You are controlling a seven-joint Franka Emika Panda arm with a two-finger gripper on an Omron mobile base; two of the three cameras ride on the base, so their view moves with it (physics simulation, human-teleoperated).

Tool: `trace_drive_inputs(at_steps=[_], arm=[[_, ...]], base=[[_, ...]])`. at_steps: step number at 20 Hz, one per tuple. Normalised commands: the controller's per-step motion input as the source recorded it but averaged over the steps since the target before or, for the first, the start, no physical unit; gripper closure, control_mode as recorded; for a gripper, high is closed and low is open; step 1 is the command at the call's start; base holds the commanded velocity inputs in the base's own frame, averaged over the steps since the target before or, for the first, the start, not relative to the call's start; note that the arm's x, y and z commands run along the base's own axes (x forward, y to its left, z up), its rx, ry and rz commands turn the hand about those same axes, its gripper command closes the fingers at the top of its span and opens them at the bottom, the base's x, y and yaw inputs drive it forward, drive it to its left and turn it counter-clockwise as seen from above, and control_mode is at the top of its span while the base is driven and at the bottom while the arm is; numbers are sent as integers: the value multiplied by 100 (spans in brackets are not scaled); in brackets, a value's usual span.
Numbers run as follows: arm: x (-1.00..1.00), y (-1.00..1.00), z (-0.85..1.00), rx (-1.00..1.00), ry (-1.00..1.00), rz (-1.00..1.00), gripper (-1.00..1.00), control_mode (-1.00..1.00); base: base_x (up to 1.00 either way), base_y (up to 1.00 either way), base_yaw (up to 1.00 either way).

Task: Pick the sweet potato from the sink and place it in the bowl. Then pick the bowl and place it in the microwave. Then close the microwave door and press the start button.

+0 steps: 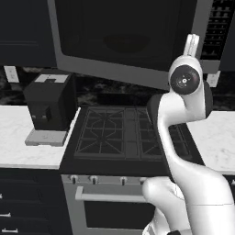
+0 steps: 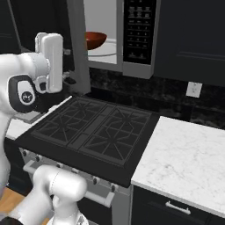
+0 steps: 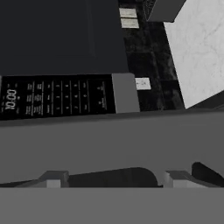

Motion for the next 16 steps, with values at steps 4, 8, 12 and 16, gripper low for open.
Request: trace_drive_inputs(at_steps=[4, 8, 12, 16], arm=[[86, -37, -8, 4, 0, 1, -100, -100], [85, -30, -1, 4, 3, 0, -100, -100], [94, -18, -8, 0, 3, 0, -100, -100], [82, -12, -15, 0, 0, 0, -100, -100]], base=[[0, 0, 0], [0, 0, 0], [0, 0, 0], [0, 0, 0]])
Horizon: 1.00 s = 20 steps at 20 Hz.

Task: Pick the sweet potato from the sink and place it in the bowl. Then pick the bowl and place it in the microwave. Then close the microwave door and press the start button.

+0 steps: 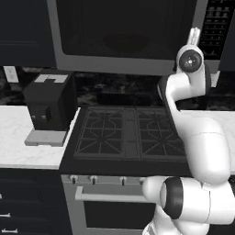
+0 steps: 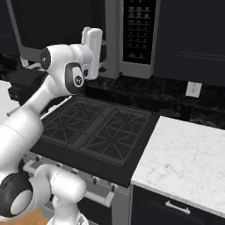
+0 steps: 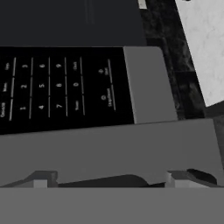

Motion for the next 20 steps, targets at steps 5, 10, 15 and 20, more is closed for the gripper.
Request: trace_drive_inputs(at_steps=[5, 10, 15, 20], arm=[[76, -12, -13, 0, 0, 0, -100, -100], [73, -26, -14, 0, 0, 0, -100, -100], [91, -28, -42, 0, 0, 6, -100, -100], [-3, -42, -31, 1, -12, 1, -100, -100]], base=[[0, 0, 0], [0, 0, 0], [0, 0, 0], [0, 0, 0]])
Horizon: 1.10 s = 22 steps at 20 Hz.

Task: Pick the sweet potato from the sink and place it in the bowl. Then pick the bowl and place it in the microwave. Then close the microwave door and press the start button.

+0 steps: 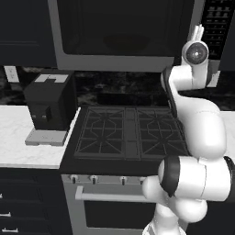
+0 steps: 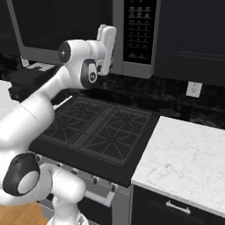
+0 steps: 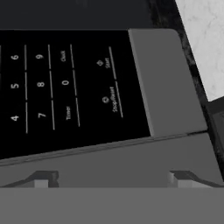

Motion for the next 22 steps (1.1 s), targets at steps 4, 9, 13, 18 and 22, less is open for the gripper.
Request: trace_drive_inputs(at_steps=[4, 9, 13, 18, 22], arm=[[-74, -51, 0, 5, 0, 0, -100, -100], [-91, -3, 19, 0, 0, 1, -100, -100], [-81, 0, 11, 0, 5, 4, -100, -100], [-47, 0, 0, -6, 13, 12, -100, -100], [-39, 1, 0, -28, 19, 23, -100, -100]], base=[[0, 0, 0], [0, 0, 0], [0, 0, 0], [0, 0, 0], [0, 0, 0]])
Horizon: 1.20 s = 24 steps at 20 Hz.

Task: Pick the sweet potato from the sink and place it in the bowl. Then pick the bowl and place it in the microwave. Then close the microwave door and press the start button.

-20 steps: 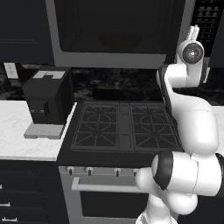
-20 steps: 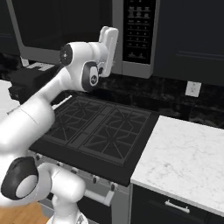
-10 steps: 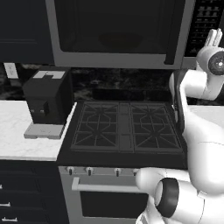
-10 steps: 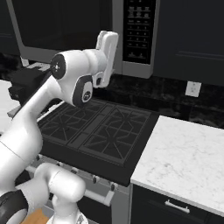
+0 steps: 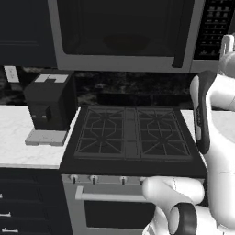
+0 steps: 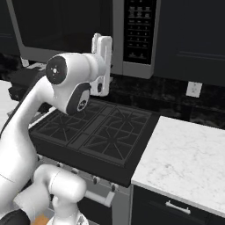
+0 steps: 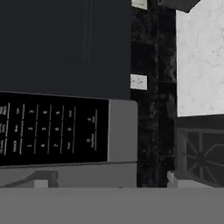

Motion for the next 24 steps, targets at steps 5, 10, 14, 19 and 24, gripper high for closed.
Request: trace_drive_inputs(at_steps=[5, 10, 14, 19, 24], arm=[[-43, 0, 0, -52, 6, 30, -100, -100], [-26, 2, 0, -65, 4, 28, -100, -100], [-14, 11, 0, -69, 17, 16, -100, -100], [0, 21, -6, -67, 14, 9, 100, -100], [0, 5, -14, -33, -16, 0, 100, -100]], base=[[0, 0, 0], [0, 0, 0], [0, 0, 0], [0, 0, 0], [0, 0, 0]])
